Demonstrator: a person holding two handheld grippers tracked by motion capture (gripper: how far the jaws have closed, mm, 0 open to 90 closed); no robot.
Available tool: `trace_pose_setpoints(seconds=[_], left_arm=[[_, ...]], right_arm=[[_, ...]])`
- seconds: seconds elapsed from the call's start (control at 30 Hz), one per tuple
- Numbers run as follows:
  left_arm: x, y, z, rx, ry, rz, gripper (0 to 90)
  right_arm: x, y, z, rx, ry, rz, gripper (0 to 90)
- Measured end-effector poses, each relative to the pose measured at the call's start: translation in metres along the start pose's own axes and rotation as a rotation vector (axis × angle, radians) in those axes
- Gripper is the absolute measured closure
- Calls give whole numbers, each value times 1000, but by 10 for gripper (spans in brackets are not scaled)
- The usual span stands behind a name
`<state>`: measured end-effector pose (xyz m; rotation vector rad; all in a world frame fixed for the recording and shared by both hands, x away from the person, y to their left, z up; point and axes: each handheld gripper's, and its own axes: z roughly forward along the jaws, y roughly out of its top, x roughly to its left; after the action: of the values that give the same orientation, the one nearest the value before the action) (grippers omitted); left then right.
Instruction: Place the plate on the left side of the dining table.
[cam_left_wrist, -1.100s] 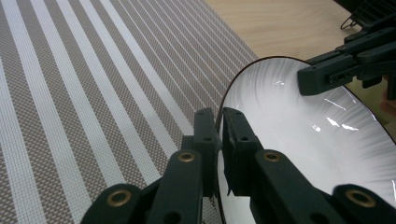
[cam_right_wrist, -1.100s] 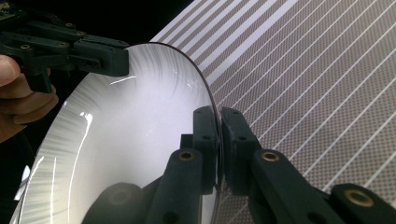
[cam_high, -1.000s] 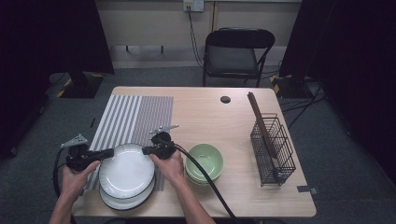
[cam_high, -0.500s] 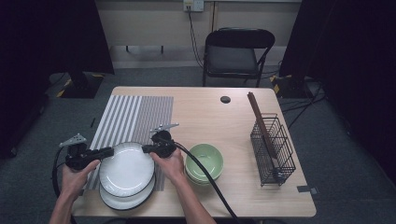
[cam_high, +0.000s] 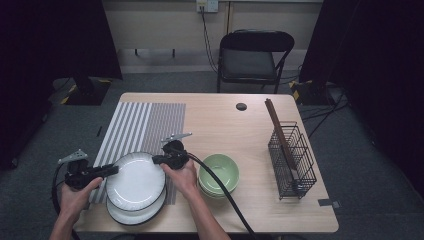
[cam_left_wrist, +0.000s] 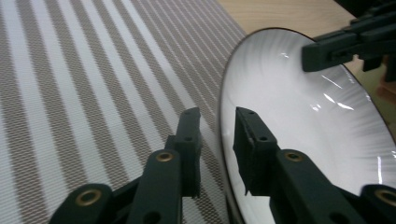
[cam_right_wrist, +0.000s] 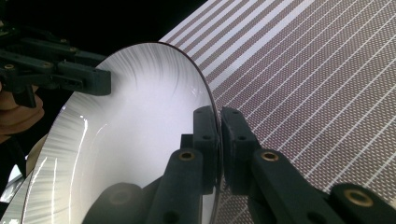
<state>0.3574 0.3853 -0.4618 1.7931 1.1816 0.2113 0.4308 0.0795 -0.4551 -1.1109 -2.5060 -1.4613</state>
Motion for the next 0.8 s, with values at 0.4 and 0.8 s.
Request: trace_pose_setpoints(seconds=[0.4, 0.8], left_arm=[[6, 11, -2, -51, -7, -1, 858], [15, 23, 4, -59, 6, -20, 856]], right_arm=[[2, 7, -2, -20, -19, -22, 851], [-5, 18, 2, -20, -29, -3, 854]])
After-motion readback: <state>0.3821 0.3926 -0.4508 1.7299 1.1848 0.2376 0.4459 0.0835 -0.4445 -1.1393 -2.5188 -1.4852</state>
